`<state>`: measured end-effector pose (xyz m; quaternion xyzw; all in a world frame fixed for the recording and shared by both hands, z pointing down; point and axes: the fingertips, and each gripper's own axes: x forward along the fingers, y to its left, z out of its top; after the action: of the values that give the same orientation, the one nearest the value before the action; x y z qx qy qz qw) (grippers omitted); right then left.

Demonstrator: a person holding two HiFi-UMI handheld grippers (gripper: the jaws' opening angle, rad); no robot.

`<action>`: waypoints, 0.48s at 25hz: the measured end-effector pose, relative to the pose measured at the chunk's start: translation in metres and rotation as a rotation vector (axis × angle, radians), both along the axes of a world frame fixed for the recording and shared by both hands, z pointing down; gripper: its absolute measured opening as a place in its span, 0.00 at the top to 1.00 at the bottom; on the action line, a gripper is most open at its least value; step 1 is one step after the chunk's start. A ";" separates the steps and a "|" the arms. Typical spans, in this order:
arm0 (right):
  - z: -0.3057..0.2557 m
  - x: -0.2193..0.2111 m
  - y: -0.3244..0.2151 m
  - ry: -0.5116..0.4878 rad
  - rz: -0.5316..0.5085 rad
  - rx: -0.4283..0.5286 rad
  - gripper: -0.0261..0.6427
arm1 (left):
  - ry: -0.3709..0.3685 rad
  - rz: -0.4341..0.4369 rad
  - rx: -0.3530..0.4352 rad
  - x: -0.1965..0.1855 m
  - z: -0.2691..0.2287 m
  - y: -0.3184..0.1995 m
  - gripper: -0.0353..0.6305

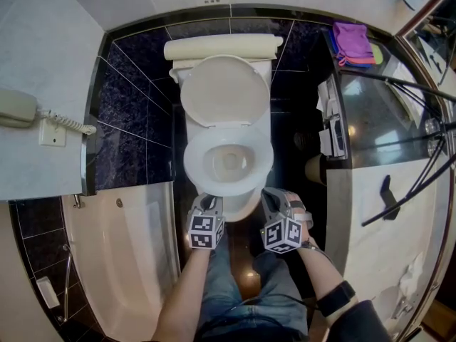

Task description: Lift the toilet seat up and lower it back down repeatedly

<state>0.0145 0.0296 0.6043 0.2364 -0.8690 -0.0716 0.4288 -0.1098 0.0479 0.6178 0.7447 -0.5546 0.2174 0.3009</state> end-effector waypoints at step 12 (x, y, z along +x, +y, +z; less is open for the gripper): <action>0.060 0.042 -0.003 -0.251 0.325 -0.197 0.93 | -0.043 0.040 -0.045 0.022 0.096 0.074 0.95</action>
<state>0.0565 0.0266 0.6641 0.3373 -0.8688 0.1133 0.3443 -0.0878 0.1220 0.7140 0.7440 -0.5408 0.2516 0.3011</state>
